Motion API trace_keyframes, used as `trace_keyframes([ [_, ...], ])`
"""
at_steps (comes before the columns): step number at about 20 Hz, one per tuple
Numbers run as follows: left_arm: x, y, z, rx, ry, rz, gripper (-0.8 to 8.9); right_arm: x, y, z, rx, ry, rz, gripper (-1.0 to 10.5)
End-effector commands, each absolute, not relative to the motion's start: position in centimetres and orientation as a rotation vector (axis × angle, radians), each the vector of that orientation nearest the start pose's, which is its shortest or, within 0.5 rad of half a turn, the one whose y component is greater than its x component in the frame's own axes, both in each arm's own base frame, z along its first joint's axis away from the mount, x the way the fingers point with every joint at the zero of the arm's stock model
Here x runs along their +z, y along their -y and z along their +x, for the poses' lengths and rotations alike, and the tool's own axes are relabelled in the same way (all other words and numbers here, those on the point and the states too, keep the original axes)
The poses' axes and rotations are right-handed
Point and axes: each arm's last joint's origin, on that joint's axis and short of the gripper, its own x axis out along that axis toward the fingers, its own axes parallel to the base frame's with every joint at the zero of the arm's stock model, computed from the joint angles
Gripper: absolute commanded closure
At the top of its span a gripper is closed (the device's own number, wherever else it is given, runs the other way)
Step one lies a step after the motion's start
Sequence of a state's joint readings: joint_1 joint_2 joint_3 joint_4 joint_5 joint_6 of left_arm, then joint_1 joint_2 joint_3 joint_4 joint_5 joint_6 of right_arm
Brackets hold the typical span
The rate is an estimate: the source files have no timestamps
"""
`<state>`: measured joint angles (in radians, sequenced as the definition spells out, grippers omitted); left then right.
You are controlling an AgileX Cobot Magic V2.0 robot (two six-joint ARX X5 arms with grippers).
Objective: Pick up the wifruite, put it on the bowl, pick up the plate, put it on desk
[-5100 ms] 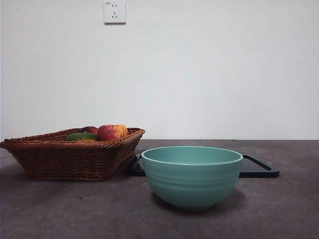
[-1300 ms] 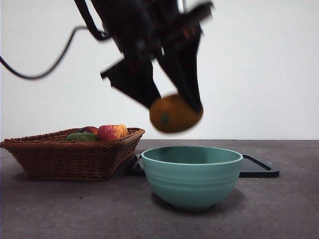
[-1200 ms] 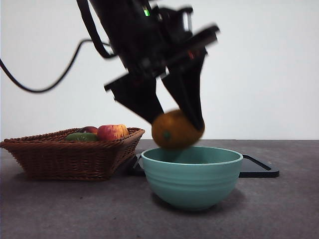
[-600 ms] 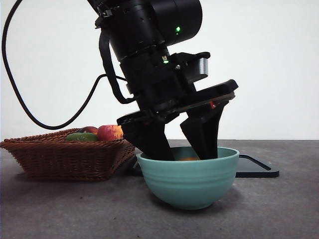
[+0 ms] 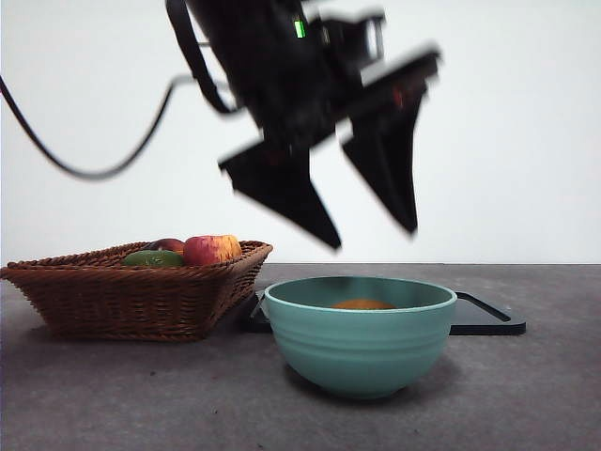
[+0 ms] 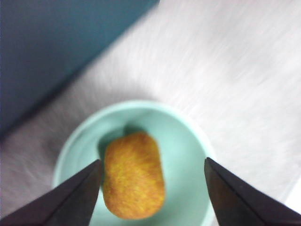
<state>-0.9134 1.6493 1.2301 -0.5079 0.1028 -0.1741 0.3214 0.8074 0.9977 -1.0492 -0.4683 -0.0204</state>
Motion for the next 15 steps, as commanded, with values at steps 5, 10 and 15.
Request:
trace_keyframes([
  [5, 31.3, 24.0, 19.8, -0.853, -0.782, 0.105, 4.64, 33.3, -5.4, 11.9, 0.749, -0.855, 0.05, 5.0],
  [10, 35.7, 18.0, 18.6, -0.763, -0.696, 0.035, 4.64, 33.3, -5.4, 11.9, 0.746, -0.855, 0.048, 5.0],
  [15, 38.4, 12.5, 16.2, -0.672, -0.633, 0.001, 4.64, 33.3, -5.4, 11.9, 0.746, -0.855, 0.049, 5.0],
])
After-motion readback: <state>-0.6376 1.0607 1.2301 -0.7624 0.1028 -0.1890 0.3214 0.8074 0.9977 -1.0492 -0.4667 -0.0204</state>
